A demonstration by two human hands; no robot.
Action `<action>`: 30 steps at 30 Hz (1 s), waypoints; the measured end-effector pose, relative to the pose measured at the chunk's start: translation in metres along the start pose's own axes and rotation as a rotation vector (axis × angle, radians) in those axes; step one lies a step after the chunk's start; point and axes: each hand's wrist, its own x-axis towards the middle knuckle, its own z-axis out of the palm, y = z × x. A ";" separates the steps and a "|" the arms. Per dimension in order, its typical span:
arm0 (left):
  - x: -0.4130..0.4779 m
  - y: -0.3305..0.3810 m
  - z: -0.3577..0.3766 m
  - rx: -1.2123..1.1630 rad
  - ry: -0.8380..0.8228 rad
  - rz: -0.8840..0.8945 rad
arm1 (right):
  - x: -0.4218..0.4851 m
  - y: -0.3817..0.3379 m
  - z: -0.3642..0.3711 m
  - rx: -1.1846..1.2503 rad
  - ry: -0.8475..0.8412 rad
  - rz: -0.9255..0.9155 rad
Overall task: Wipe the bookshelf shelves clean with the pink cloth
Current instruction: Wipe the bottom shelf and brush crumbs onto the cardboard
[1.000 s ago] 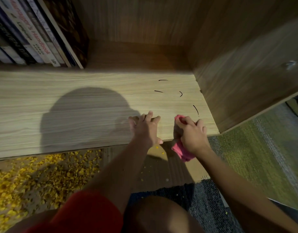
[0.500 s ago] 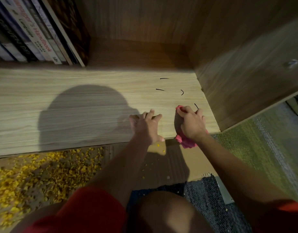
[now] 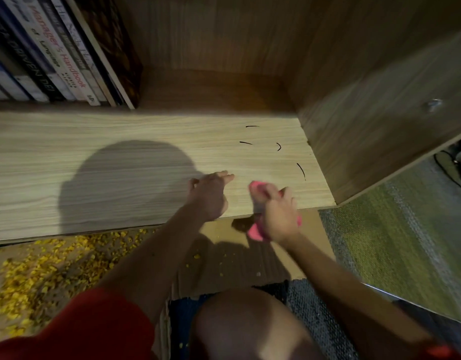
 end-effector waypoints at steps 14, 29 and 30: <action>0.018 0.030 0.012 0.028 -0.091 0.010 | 0.019 0.057 -0.023 0.044 0.077 0.326; 0.048 0.065 0.004 0.370 -0.291 -0.041 | 0.029 0.084 -0.021 -0.128 0.068 0.114; 0.048 0.066 0.005 0.370 -0.291 -0.045 | 0.040 0.090 -0.024 -0.141 0.052 0.147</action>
